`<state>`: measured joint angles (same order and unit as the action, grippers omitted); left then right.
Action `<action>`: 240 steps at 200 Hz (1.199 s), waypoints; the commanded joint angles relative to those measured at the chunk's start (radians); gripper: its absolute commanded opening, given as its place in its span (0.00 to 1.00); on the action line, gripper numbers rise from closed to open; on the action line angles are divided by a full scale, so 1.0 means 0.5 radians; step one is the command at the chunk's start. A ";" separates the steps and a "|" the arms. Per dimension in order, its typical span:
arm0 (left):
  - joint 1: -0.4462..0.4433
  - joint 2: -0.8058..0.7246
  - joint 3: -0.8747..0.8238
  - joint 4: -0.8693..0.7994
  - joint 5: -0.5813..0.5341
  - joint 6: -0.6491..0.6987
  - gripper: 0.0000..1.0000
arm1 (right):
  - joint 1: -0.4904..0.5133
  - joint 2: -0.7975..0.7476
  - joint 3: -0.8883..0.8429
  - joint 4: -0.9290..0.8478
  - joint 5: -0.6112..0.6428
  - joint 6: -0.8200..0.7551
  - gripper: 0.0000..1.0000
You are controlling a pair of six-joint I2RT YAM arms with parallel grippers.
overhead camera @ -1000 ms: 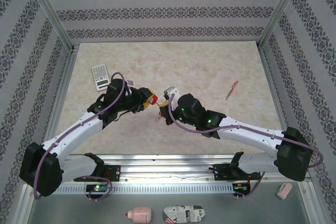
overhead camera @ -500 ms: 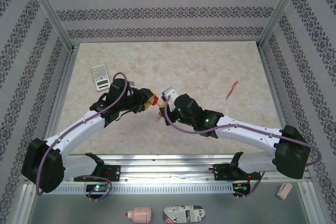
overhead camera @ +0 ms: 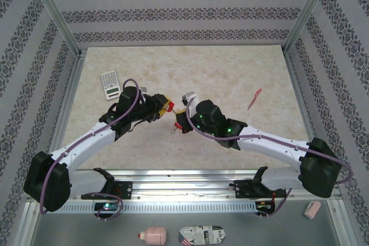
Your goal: Unlock with the key
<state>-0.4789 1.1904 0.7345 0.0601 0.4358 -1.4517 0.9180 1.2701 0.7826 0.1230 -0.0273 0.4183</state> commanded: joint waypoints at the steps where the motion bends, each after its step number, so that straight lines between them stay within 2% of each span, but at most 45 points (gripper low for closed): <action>1: -0.122 -0.022 0.020 0.114 0.230 -0.018 0.00 | 0.020 -0.018 0.053 0.287 -0.172 0.002 0.00; 18: -0.128 -0.022 0.066 -0.035 0.238 0.041 0.00 | 0.028 -0.015 0.087 0.197 -0.121 -0.078 0.00; 43: -0.139 -0.022 0.058 -0.087 0.242 0.044 0.00 | 0.063 0.002 0.141 0.099 -0.038 -0.218 0.00; 110: -0.179 0.039 0.132 -0.063 0.262 -0.015 0.00 | 0.188 0.139 0.291 0.033 0.054 -0.440 0.00; 185: -0.294 0.133 0.091 0.309 0.220 -0.149 0.00 | 0.171 0.172 0.341 0.232 -0.118 -0.148 0.00; 240: -0.340 0.112 0.108 0.285 0.246 -0.082 0.00 | 0.044 0.075 0.333 0.159 -0.228 -0.106 0.00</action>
<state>-0.5419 1.2579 0.7563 0.0635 0.3145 -1.4887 0.9360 1.3308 0.8726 -0.0235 0.0490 0.3721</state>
